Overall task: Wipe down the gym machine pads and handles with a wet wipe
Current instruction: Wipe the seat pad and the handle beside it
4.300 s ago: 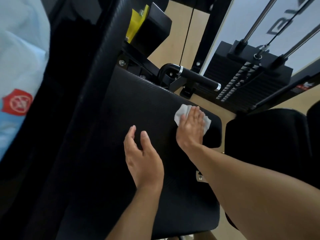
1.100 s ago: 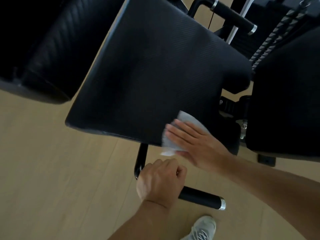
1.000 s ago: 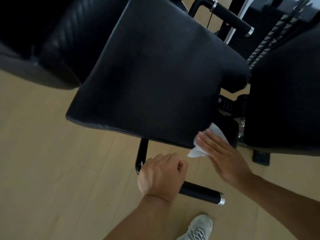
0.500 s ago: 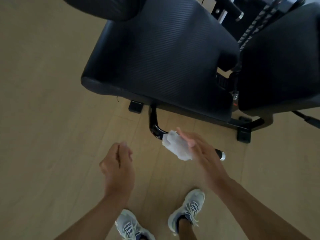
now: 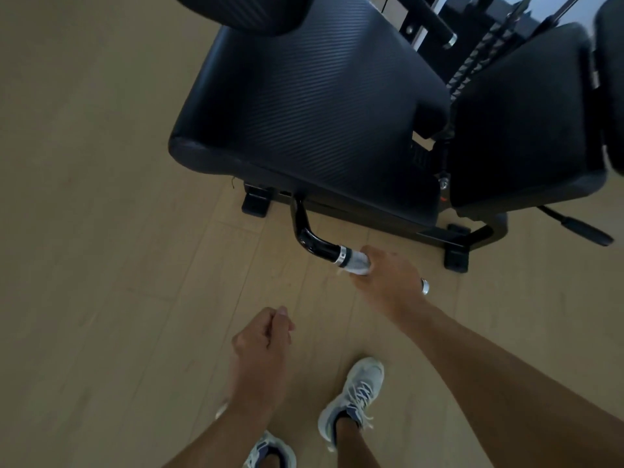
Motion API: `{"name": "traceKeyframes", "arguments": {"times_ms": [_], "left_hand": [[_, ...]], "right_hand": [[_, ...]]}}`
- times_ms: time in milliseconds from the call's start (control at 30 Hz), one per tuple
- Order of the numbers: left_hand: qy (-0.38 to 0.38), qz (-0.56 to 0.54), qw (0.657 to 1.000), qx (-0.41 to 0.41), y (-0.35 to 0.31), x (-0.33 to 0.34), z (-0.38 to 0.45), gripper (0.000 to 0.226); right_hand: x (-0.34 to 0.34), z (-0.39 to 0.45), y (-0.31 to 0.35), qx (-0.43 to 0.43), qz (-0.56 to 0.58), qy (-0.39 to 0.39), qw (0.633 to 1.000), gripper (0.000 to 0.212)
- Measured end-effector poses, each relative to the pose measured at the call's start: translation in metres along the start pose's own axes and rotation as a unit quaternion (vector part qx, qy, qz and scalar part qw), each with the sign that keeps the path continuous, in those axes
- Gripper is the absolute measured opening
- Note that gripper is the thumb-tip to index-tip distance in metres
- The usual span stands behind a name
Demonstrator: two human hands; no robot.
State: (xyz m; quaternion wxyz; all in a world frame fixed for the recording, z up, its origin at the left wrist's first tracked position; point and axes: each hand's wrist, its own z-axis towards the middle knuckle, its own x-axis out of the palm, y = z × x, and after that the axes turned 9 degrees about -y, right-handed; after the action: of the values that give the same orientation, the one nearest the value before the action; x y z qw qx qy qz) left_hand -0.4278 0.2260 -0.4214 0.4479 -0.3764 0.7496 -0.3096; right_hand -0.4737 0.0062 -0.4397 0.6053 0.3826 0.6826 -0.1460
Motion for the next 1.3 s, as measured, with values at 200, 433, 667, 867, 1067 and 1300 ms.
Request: {"name": "traceKeyframes", "arguments": {"times_ms": [200,433,667,867,1067,1300], "left_hand": [[0.005,0.052,0.987,0.154,-0.025,0.027,0.002,0.031],[-0.024,0.149,0.944,0.293,-0.039,0.044,0.02,0.06],[-0.042,0.192,0.918,0.344,-0.037,0.043,0.033,0.065],[-0.09,0.186,0.911,0.358,-0.031,0.049,0.031,0.07],[-0.046,0.218,0.912,0.346,-0.036,0.042,0.032,0.067],[-0.016,0.243,0.922,0.3,-0.044,0.041,0.025,0.069]], "right_hand": [[-0.006,0.008,-0.03,0.011,-0.001,0.086,0.996,0.019],[-0.001,0.026,0.006,-0.117,0.007,0.081,0.99,0.041],[-0.016,0.03,-0.052,-0.06,0.018,0.232,0.971,0.028],[-0.015,0.046,0.043,-0.167,0.08,0.197,0.963,0.032],[-0.019,0.02,-0.082,-0.078,-0.03,0.224,0.971,0.027],[-0.024,-0.005,-0.1,0.027,0.093,0.213,0.972,0.054]]}}
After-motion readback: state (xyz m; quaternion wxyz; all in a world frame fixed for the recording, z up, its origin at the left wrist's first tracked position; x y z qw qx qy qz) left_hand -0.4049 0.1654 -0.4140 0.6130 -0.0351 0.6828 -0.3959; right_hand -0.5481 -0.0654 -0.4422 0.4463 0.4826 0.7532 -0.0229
